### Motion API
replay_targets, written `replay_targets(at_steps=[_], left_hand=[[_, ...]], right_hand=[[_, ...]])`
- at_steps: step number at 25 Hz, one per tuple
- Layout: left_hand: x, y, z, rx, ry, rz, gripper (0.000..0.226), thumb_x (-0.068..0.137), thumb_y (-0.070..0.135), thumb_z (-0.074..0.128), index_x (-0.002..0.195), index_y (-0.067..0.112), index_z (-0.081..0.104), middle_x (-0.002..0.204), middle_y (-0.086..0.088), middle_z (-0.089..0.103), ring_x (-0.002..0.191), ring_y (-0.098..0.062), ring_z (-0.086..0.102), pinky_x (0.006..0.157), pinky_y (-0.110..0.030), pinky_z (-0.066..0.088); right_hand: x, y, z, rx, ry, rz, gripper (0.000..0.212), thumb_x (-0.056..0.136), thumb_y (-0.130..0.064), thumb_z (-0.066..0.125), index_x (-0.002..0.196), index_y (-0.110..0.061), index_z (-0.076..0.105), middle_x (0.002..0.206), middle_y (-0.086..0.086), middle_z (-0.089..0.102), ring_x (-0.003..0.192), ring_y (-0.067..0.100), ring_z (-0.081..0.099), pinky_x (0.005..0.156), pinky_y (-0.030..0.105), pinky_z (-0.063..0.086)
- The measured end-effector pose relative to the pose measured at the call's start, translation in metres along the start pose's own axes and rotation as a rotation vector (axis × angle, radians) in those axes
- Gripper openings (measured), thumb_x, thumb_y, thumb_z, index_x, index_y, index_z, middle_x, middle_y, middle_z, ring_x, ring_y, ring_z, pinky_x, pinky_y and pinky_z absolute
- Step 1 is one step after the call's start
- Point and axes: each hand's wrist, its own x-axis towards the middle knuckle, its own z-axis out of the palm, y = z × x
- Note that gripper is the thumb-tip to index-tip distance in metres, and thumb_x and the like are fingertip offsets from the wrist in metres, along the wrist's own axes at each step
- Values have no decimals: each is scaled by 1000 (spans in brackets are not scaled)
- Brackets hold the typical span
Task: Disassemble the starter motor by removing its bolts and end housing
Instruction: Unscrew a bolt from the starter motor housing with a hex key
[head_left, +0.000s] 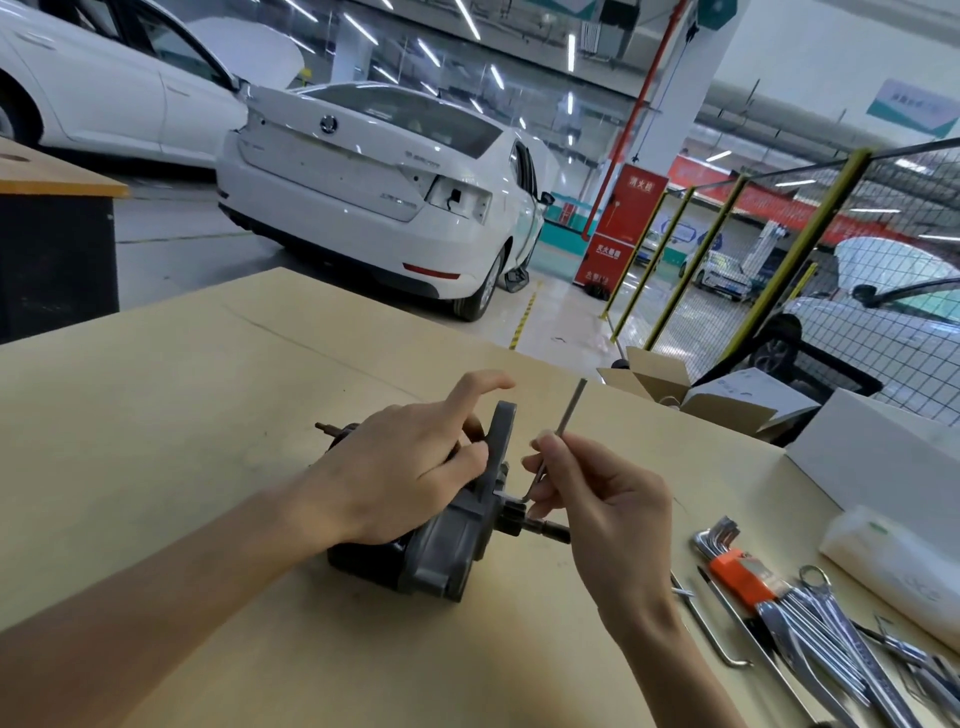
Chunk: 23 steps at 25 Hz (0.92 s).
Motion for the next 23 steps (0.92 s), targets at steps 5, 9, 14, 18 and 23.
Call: replay_targets(at_steps=[5, 9, 14, 18, 23], left_hand=[[1, 2, 0, 148, -95, 78, 72, 85, 54, 54, 141, 59, 8, 89, 31, 58, 79, 2, 54, 70, -13, 37], [3, -3, 2, 160, -153, 93, 76, 86, 59, 53, 141, 68, 1, 111, 10, 58, 99, -12, 55, 88, -32, 44], [4, -6, 0, 156, -191, 112, 75, 85, 58, 62, 139, 68, 11, 103, 19, 50, 93, -5, 53, 81, -19, 39], [4, -7, -2, 103, -186, 127, 75, 87, 50, 67, 140, 66, 17, 105, 21, 50, 96, -3, 53, 83, -16, 41], [5, -8, -4, 79, -159, 142, 72, 85, 48, 69, 142, 62, 27, 107, 18, 57, 98, -6, 55, 87, -27, 45]], right_hand=[[2, -2, 0, 13, 23, 3, 16, 92, -13, 63, 80, -13, 75, 68, 6, 70, 49, 13, 61, 53, 24, 53], [2, -4, 0, 17, -21, 26, 17, 93, -11, 62, 82, -11, 75, 68, 8, 69, 49, 11, 59, 52, 21, 51], [-2, -5, 3, 17, 12, -4, 16, 93, -9, 62, 84, -14, 75, 68, 6, 69, 48, 10, 58, 51, 21, 51], [-2, -5, 3, 26, 29, -22, 18, 93, -10, 62, 82, -18, 74, 68, 7, 69, 48, 11, 59, 50, 25, 53], [1, -3, 0, 209, -4, 157, 19, 91, -16, 63, 81, -11, 77, 67, 9, 68, 50, 13, 57, 52, 21, 51]])
